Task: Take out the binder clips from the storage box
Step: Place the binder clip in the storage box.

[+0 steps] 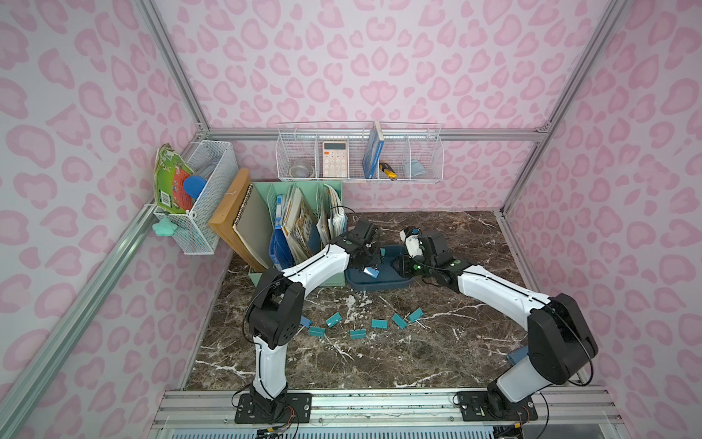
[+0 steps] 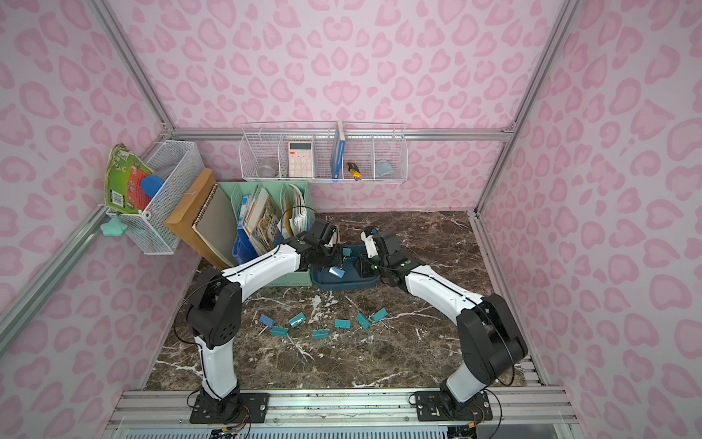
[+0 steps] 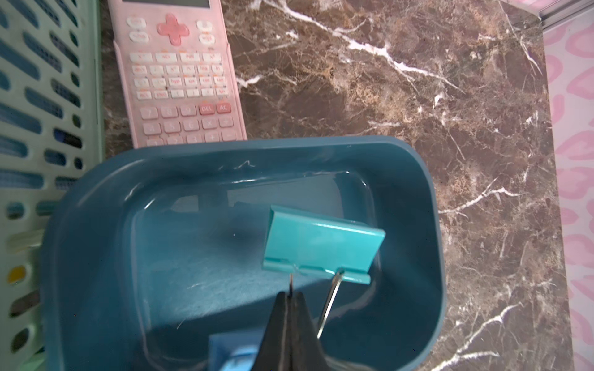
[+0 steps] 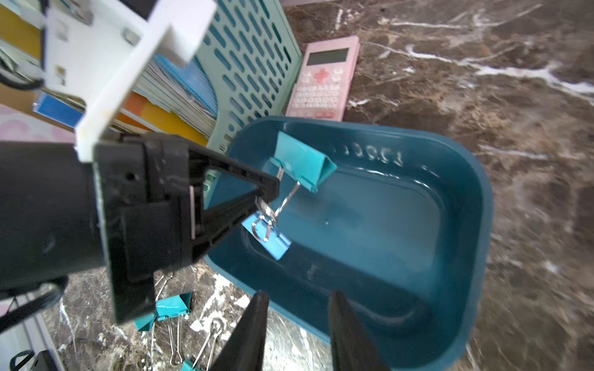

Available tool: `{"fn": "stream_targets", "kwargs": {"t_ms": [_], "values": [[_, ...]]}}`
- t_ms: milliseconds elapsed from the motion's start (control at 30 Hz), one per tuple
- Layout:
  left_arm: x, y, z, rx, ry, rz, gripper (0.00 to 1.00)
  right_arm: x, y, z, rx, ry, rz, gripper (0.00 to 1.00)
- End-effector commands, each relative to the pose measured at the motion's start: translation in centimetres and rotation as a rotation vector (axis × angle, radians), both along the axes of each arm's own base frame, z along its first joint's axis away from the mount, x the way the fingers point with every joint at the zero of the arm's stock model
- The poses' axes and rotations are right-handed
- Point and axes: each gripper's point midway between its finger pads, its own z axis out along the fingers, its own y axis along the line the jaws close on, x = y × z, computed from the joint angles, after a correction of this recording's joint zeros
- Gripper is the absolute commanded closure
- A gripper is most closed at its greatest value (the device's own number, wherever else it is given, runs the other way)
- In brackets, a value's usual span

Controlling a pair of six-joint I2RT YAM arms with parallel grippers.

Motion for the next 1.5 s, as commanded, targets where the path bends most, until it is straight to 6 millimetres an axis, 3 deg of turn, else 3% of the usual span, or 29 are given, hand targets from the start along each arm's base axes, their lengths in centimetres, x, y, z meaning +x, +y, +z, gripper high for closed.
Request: {"fn": "stream_targets", "kwargs": {"t_ms": [0, 167, 467, 700, 1067, 1467], "values": [[-0.5, 0.0, 0.7, -0.013, 0.014, -0.009, 1.00, 0.7, 2.0, 2.2, 0.094, -0.079, 0.097, 0.65], [-0.6, 0.1, 0.7, -0.012, 0.017, -0.006, 1.00, 1.3, 2.2, 1.3, 0.106, -0.056, 0.106, 0.67], [-0.4, -0.3, 0.7, -0.022, 0.022, -0.013, 1.00, 0.2, 4.3, -0.4, 0.118, -0.012, 0.171, 0.66], [-0.4, -0.4, 0.8, -0.026, 0.022, -0.020, 1.00, 1.2, 4.0, -1.0, 0.090, -0.022, 0.135, 0.67], [-0.3, -0.5, 0.7, -0.030, 0.028, -0.023, 1.00, 1.5, 4.3, -1.2, 0.076, -0.023, 0.143, 1.00], [2.3, 0.6, 0.0, -0.077, 0.060, 0.049, 1.00, -0.8, 5.2, -0.7, 0.076, -0.023, 0.171, 1.00]]}}
